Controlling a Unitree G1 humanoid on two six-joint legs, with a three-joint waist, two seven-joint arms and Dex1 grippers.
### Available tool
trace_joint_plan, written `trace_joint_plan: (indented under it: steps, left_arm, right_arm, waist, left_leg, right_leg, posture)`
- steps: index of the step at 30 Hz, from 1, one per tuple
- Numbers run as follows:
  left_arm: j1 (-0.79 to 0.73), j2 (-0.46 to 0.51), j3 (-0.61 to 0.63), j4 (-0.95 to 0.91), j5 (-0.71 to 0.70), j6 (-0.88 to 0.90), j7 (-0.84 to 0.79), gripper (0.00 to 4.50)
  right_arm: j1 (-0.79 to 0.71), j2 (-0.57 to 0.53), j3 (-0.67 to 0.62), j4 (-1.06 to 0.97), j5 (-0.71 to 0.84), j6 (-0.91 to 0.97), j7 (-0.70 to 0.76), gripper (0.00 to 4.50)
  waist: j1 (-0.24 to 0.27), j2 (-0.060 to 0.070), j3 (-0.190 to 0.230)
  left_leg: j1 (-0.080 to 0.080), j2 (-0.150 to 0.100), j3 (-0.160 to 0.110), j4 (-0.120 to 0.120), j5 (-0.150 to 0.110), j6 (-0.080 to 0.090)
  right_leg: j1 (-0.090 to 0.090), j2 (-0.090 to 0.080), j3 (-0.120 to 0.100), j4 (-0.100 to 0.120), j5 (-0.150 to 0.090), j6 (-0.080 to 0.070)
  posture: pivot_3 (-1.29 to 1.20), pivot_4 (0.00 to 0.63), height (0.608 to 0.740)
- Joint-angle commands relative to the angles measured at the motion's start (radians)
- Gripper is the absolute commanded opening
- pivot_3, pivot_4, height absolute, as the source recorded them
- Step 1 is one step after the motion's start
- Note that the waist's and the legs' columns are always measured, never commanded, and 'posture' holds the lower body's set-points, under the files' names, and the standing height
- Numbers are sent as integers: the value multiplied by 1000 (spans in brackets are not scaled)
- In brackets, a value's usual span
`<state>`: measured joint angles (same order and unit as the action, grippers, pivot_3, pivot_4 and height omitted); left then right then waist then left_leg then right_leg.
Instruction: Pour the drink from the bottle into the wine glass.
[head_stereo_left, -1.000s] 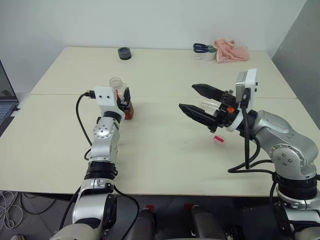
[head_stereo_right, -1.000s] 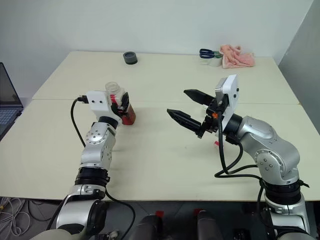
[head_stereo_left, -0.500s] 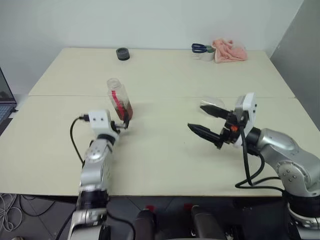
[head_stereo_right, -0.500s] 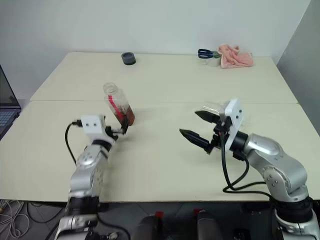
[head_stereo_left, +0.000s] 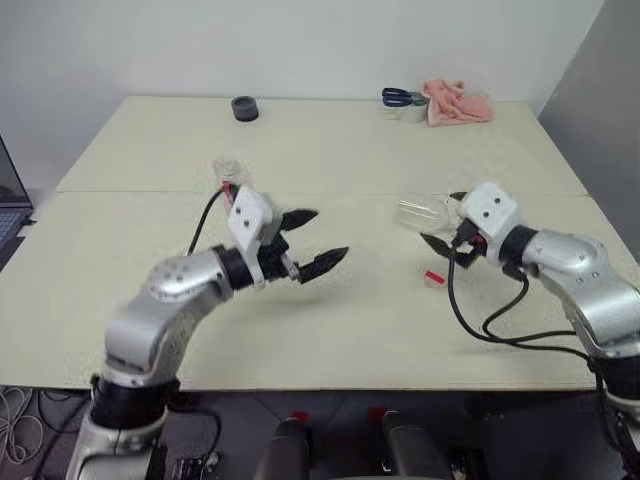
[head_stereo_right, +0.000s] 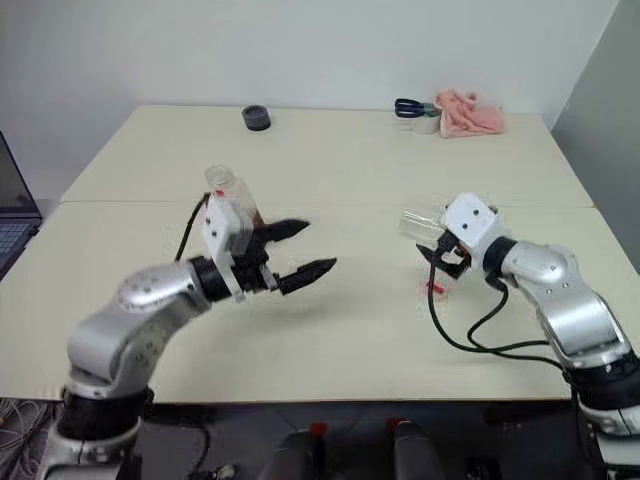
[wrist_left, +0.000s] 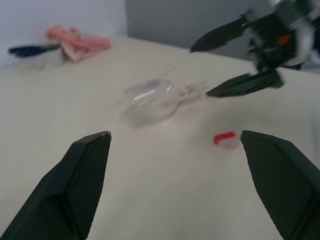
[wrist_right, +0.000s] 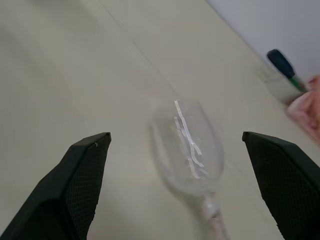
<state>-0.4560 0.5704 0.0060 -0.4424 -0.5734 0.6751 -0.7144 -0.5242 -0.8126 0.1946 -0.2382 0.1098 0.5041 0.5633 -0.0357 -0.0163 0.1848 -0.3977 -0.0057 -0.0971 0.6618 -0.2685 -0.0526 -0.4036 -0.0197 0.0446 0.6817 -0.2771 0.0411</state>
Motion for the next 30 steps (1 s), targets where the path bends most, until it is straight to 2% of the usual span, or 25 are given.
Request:
trace_joint_plan:
  steps: [1, 11, 30]
  left_arm:
    - [-21, 29, -20, -23, -24, 13, -56, 4469]
    - [19, 56, -64, -82, -25, 8, -106, 4469]
    - [57, 13, -81, -97, 3, -7, -56, 4469]
  right_arm:
    - [-24, -14, 75, 77, -134, -74, 24, 4500]
    - [-154, 39, 206, 363, -405, -203, 31, 4500]
    - [-316, 126, 206, 718, -561, -247, 48, 4500]
  waist:
    - [0, 0, 0]
    - [0, 0, 0]
    - [3, 0, 0]
  left_leg:
    - [0, 0, 0, 0, 0, 0]
    - [0, 0, 0, 1, 0, 0]
    - [-1, -1, 0, 1, 0, 0]
  right_leg:
    - [0, 0, 0, 0, 0, 0]
    - [-1, -1, 1, 0, 0, 0]
    - [-1, -1, 1, 1, 0, -1]
  posture:
    - [0, 150, 740]
    - [0, 150, 740]
    - [0, 150, 740]
